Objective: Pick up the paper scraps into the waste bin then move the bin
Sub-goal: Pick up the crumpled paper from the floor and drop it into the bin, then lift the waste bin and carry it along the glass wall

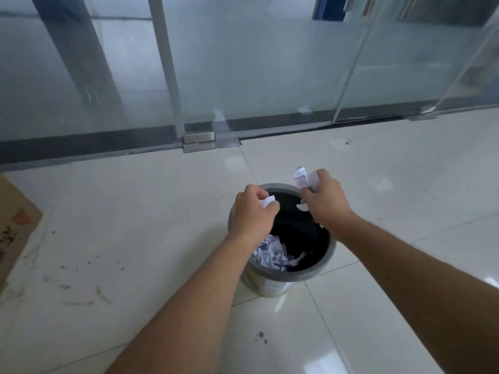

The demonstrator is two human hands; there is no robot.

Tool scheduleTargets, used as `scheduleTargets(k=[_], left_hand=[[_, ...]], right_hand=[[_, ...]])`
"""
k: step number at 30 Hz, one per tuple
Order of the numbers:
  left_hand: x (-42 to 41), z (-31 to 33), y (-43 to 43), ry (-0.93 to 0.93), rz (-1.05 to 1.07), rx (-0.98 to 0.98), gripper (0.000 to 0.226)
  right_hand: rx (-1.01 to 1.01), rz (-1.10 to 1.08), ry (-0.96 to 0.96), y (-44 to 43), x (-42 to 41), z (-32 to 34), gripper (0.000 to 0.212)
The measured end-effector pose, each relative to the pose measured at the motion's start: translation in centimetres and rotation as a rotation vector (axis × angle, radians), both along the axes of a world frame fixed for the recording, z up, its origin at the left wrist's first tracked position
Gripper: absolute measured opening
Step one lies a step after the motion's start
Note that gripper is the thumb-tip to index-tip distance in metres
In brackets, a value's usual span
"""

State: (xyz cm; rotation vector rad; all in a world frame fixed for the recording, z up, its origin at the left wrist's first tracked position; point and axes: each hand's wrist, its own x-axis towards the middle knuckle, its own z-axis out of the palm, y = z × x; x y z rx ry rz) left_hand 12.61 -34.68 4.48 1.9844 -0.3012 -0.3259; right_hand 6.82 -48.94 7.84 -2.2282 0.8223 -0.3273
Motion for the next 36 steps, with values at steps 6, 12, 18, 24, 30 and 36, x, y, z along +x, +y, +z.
scheduleTargets(k=[6,12,18,24,30,36], left_hand=[[-0.3,-0.9,-1.2,0.132,-0.188,0.127,0.074],[0.3,-1.4,2.0,0.051,-0.129,0.117,0.071],[2.2,-3.7,6.6,0.071,0.061,0.201,0.078],[1.2,-6.1,5.9,0.312,0.114,0.200,0.073],[-0.2,-6.9,2.9,0.178,0.116,0.271,0.024],[-1.1,-6.9,3.6,0.170,0.146,0.290,0.030]], right_hand=[[0.234,-0.019,0.001,-0.3,-0.2,-1.7,0.045],[0.357,-0.027,-0.086,-1.4,-1.2,-3.3,0.089],[0.263,-0.301,-0.043,-5.5,-3.5,-5.9,0.075],[0.234,-0.262,0.262,-5.7,-4.0,-8.7,0.071],[0.058,-0.149,0.378,-5.6,-3.3,-10.5,0.032],[0.033,-0.131,0.322,-5.0,-4.9,-11.7,0.026]])
